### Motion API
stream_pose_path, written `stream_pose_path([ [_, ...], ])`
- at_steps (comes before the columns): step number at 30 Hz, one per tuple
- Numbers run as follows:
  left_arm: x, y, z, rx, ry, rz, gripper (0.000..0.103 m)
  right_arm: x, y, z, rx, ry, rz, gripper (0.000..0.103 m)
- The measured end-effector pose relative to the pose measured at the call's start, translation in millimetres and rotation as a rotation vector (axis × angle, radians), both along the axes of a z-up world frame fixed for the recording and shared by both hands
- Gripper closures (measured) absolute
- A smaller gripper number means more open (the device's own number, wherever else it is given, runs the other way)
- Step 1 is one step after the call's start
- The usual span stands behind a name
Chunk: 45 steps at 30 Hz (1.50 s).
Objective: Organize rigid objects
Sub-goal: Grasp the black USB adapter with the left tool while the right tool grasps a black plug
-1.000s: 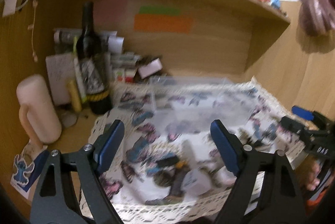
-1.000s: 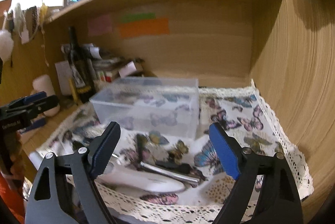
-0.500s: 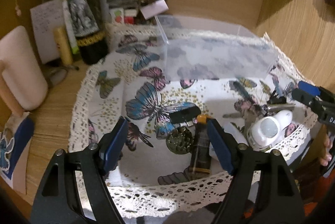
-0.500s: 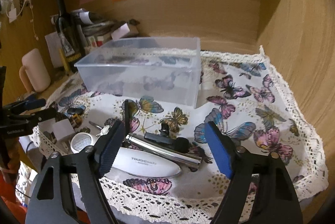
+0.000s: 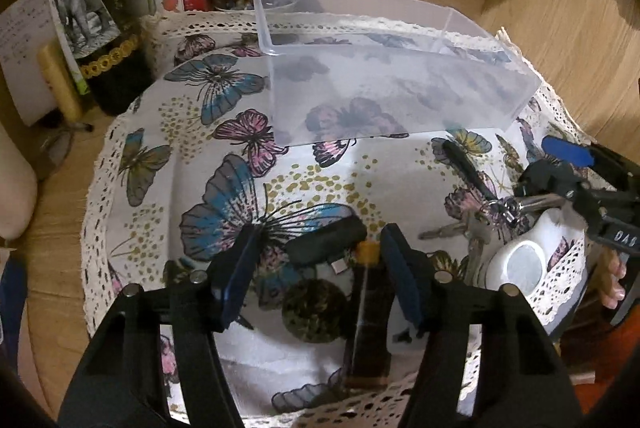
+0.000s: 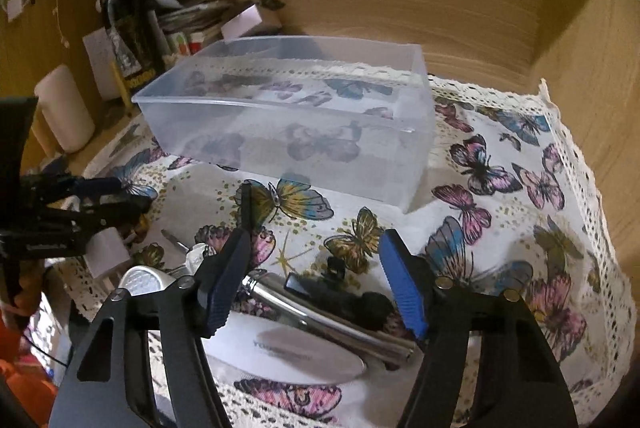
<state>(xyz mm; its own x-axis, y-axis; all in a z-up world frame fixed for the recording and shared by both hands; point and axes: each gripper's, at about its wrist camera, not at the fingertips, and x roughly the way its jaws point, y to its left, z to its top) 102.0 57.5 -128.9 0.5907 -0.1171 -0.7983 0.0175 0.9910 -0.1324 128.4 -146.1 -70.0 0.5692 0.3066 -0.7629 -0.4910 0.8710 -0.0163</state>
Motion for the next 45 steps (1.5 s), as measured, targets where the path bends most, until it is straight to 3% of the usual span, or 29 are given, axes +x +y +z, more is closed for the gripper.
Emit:
stream_pose_path([
  [4,7,8,-2,-0.062,0.027,0.025,0.043,4,-9,-5,-0.016,0.034,-0.029,0.04],
  [12,13,9,-2,-0.041,0.045,0.056,0.045,6,-22,-10,-0.061,0.073,-0.047,0.042],
  [16,10,12,-2,0.013,0.045,0.071,0.043,5,-32,-9,-0.052,0.078,-0.06,0.042],
  [19,5,10,-2,0.063,0.044,0.08,0.031,6,-39,-11,-0.028,0.088,-0.059,0.049],
  [23,2,7,-4,0.066,0.054,0.071,0.03,7,-36,-13,0.0,0.091,-0.029,0.064],
  [29,7,-4,-5,0.062,0.078,0.052,0.03,11,-35,-14,0.0,0.068,-0.034,0.065],
  [31,9,-7,-6,0.075,0.071,0.056,0.036,11,-36,-14,0.014,0.07,-0.032,0.065],
  [35,9,-13,-4,0.098,0.05,0.039,0.06,9,-35,-12,0.028,0.073,0.0,0.065],
  [42,8,-13,-4,0.107,0.034,0.03,0.061,10,-27,-22,-0.032,0.09,0.042,0.065],
  [45,9,-11,-1,0.101,0.021,0.037,0.061,17,-27,-26,-0.042,0.088,0.02,0.079],
])
